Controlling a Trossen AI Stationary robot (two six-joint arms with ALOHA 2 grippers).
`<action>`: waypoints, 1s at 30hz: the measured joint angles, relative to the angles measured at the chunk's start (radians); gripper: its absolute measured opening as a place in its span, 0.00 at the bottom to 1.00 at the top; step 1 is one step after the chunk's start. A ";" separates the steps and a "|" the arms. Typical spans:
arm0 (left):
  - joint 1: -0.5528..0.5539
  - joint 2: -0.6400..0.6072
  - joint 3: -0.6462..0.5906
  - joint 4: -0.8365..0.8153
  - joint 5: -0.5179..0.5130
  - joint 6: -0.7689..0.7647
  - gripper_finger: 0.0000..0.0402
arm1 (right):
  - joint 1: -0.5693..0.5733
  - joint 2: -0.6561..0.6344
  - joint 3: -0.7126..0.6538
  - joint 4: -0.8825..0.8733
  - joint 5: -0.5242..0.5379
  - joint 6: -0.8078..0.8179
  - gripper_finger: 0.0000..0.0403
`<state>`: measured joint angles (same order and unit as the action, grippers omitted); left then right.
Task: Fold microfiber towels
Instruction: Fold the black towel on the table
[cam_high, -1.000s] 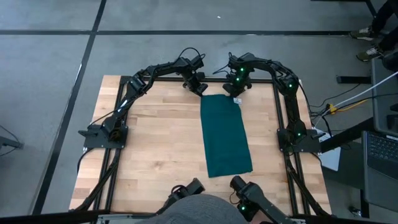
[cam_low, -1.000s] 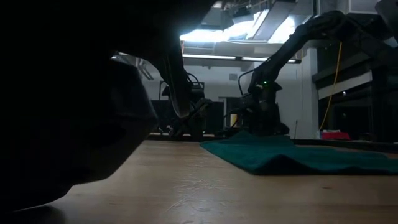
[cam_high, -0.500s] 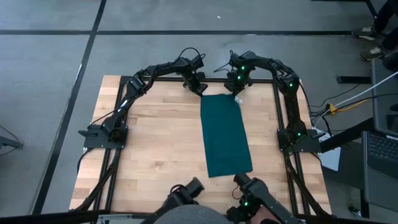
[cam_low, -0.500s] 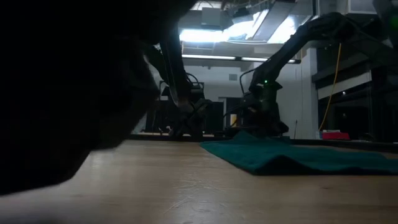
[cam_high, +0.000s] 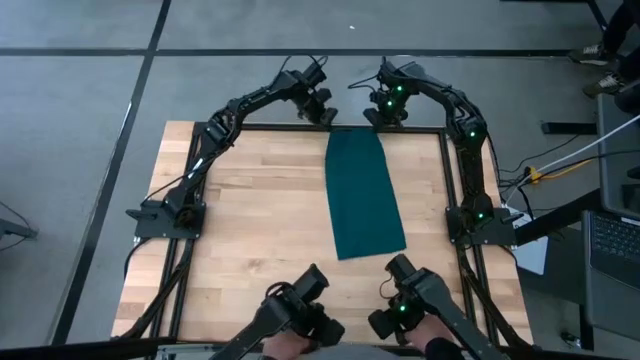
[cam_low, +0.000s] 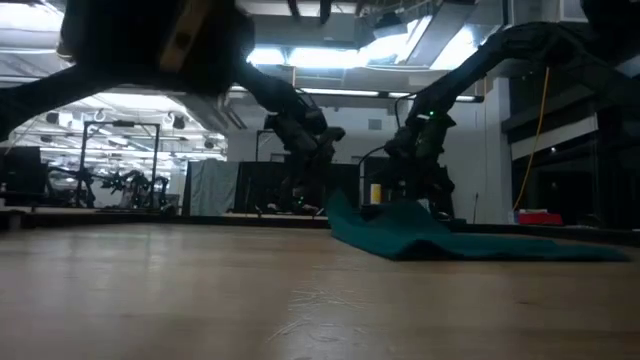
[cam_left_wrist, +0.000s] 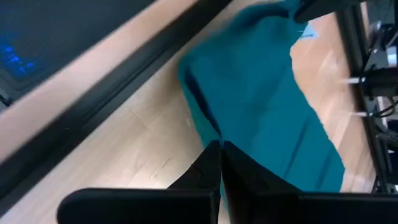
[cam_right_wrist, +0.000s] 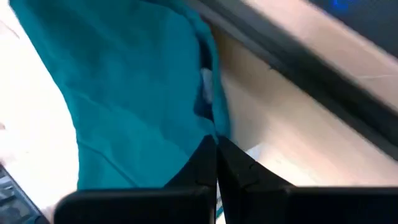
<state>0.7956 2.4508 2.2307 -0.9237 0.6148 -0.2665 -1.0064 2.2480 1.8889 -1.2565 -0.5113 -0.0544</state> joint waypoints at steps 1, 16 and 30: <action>0.000 0.000 0.019 -0.018 -0.002 0.000 0.00 | -0.006 -0.005 0.000 0.001 -0.002 -0.004 0.00; -0.063 -0.061 0.121 -0.087 -0.041 -0.018 0.00 | -0.064 -0.247 0.000 -0.021 -0.013 -0.043 0.00; -0.132 -0.208 0.122 -0.085 -0.079 -0.043 0.00 | -0.049 -0.510 -0.394 -0.025 -0.030 -0.083 0.00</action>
<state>0.6636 2.2428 2.3528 -1.0088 0.5358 -0.3099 -1.0552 1.7382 1.4954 -1.2813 -0.5415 -0.1370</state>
